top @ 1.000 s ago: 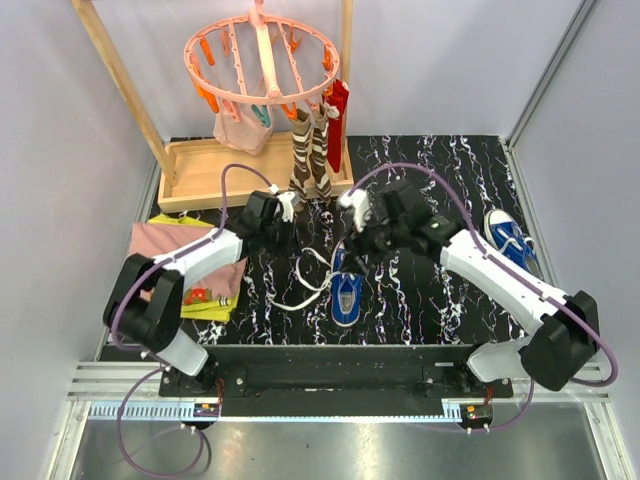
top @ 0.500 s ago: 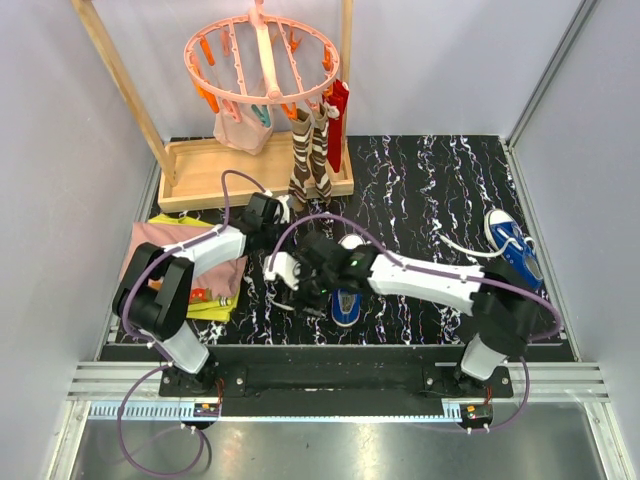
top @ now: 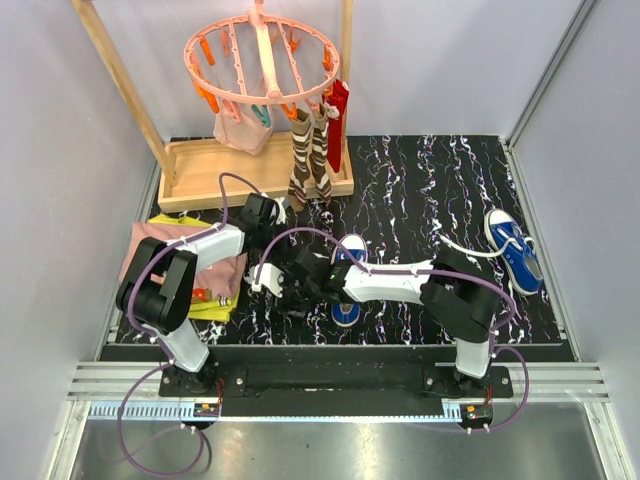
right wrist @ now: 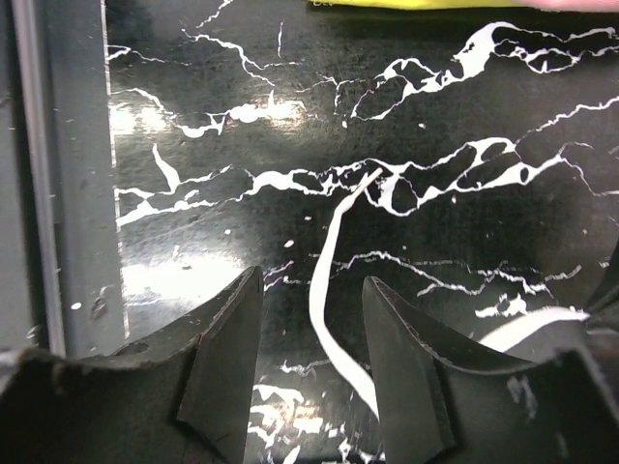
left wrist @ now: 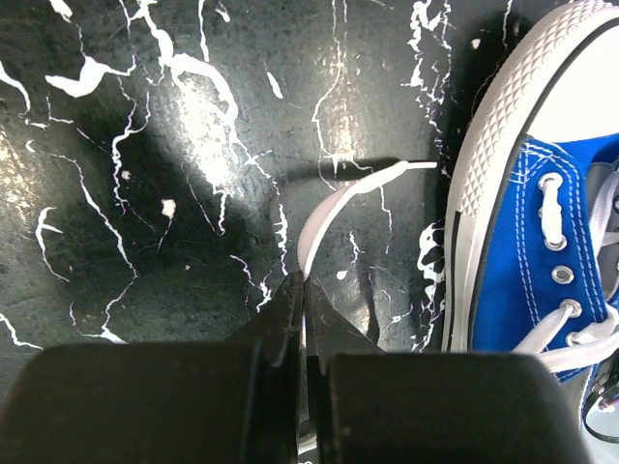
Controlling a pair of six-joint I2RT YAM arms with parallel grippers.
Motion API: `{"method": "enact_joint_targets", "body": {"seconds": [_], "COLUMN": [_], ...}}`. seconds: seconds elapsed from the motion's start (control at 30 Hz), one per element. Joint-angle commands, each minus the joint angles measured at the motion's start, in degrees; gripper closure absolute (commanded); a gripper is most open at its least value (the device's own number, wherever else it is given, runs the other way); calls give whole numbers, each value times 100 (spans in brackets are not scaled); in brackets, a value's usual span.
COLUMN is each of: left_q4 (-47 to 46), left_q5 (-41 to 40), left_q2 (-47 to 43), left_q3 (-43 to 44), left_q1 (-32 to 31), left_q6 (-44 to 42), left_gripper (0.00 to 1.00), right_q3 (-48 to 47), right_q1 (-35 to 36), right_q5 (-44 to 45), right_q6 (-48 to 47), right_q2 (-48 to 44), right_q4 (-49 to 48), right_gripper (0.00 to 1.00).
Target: Tie the shoes
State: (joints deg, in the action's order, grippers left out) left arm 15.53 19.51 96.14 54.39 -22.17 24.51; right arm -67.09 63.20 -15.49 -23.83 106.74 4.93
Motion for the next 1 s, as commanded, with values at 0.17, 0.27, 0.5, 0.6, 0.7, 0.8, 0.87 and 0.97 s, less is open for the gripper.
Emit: {"method": "enact_joint_targets", "body": {"seconds": [0.17, 0.27, 0.5, 0.6, 0.7, 0.8, 0.87, 0.97], "left_q4": [-138, -138, -173, -147, -112, -94, -59, 108], "left_q5": [229, 247, 343, 387, 475, 528, 545, 580], "left_q2": [89, 116, 116, 107, 81, -68, -244, -560], "left_q3": [195, 203, 212, 221, 265, 239, 212, 90], "left_q1": [73, 82, 99, 99, 108, 99, 90, 82], "left_q6": [71, 89, 124, 115, 106, 19, -69, -210], "left_gripper": [100, 100, 100, 100, 100, 100, 100, 100], "right_q3": [126, 100, 187, 284, 416, 277, 48, -269], "right_q1": [-9, -9, -1, -1, -18, -158, -464, -834], "right_q5": [134, 133, 142, 186, 335, 310, 152, -560], "right_q6": [-288, -367, -324, -210, -43, 317, 885, 1423], "right_q2": [374, 488, 366, 103, -423, -960, -1093, -1330], "right_q4": [-721, -625, -336, -291, -264, 15, 613, 1193], "right_gripper": [46, 48, 79, 100, 100, 100, 100, 100]}}
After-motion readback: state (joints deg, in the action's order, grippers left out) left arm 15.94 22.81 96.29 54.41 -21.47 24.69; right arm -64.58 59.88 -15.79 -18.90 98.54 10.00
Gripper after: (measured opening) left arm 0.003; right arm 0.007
